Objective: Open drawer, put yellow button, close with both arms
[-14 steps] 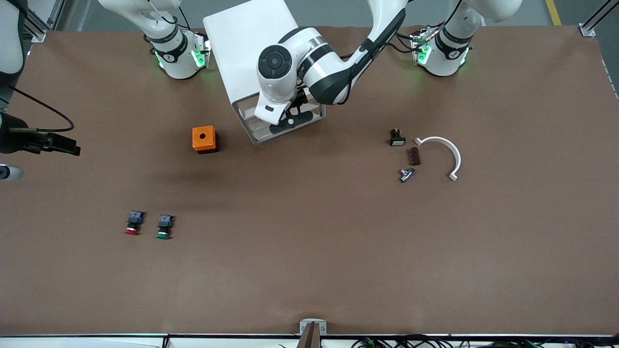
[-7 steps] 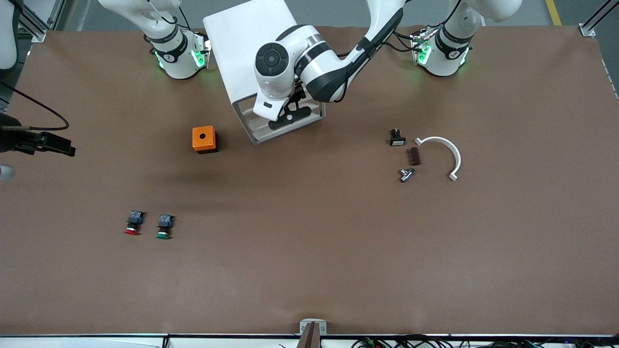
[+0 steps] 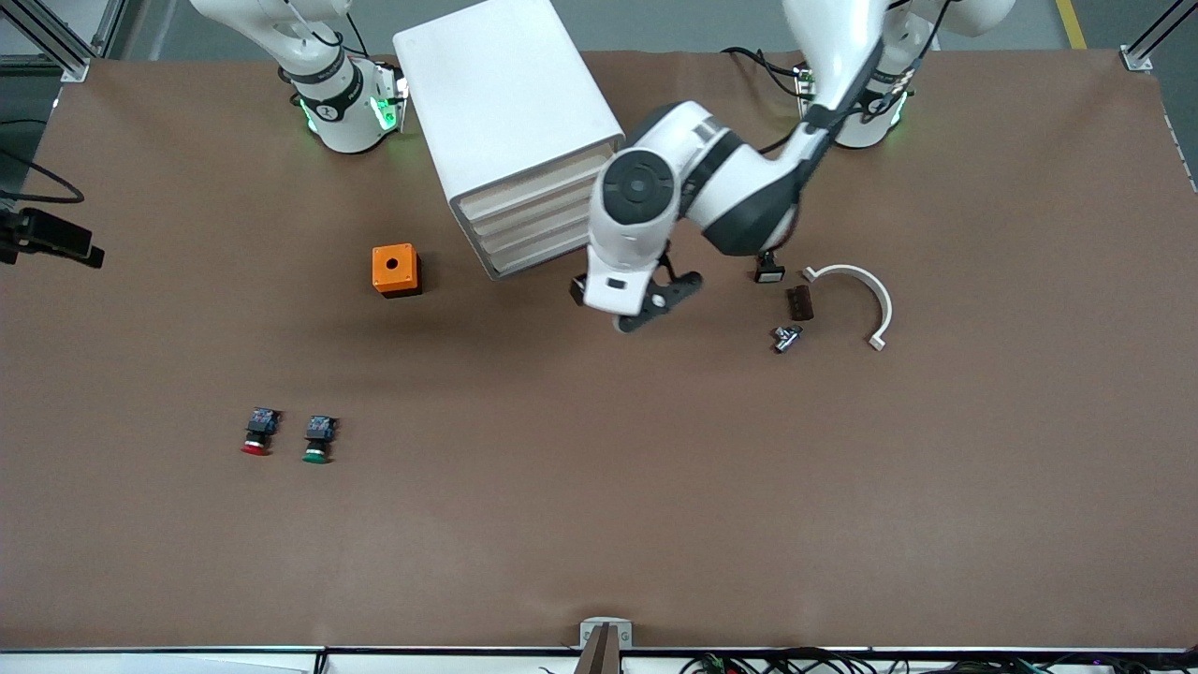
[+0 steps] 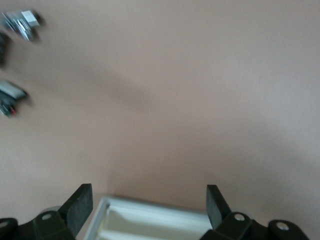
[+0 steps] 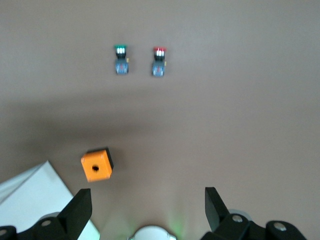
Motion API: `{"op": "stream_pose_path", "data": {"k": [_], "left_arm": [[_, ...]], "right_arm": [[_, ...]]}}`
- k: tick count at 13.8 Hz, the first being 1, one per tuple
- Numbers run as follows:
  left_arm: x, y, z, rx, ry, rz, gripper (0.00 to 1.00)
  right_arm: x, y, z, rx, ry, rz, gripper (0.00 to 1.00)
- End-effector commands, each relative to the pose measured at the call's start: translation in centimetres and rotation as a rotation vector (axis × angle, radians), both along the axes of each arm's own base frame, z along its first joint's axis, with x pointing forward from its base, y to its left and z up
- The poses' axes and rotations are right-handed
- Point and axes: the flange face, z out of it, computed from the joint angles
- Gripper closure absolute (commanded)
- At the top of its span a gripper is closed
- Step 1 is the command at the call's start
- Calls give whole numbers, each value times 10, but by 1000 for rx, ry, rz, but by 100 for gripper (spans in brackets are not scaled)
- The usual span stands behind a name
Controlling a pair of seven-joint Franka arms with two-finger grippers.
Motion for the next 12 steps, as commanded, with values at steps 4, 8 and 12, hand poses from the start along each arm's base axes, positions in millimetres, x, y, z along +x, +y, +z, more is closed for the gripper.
{"op": "stream_pose_path", "data": {"k": [4, 8, 12], "left_arm": [[68, 156, 83, -9, -57, -54, 0], [79, 245, 137, 31, -98, -75, 0], [77, 320, 175, 41, -105, -38, 0]], "right_arm": [[-29, 6, 12, 16, 14, 17, 0], [-46, 7, 15, 21, -64, 29, 0], [-51, 5, 15, 21, -84, 26, 0]]}}
